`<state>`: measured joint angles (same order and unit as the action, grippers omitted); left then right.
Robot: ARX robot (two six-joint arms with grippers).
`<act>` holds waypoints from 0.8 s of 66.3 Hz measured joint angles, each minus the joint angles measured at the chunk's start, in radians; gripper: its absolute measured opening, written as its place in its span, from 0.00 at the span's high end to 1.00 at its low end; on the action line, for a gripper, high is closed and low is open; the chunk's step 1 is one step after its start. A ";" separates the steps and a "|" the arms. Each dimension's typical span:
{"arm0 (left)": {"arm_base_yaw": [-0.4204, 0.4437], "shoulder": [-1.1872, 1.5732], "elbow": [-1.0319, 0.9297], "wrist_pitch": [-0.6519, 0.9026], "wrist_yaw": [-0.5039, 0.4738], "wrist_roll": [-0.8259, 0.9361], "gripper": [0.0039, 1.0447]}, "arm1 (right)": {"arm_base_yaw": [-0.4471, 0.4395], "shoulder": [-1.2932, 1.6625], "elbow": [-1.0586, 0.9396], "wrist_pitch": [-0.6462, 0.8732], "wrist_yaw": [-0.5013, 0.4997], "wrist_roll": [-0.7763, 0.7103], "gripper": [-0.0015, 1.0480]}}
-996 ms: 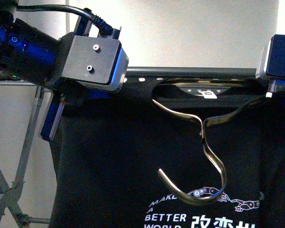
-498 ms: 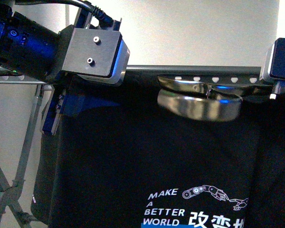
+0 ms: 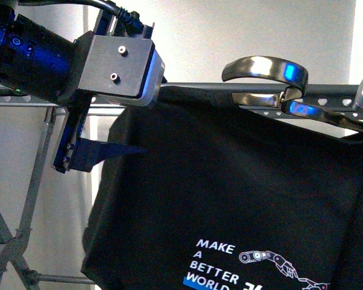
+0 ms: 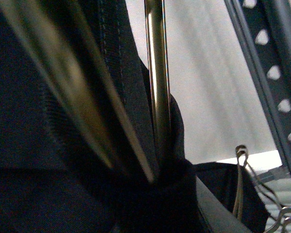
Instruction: Hang clothes on hanger
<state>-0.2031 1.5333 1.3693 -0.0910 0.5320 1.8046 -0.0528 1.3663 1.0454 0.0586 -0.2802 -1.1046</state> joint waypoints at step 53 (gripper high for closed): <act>0.000 0.000 0.000 0.000 0.000 0.000 0.06 | -0.195 0.051 0.227 -0.615 -0.378 0.720 0.93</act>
<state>-0.2031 1.5333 1.3693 -0.0910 0.5320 1.8046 -0.2478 1.4178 1.2724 -0.5564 -0.6582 -0.3847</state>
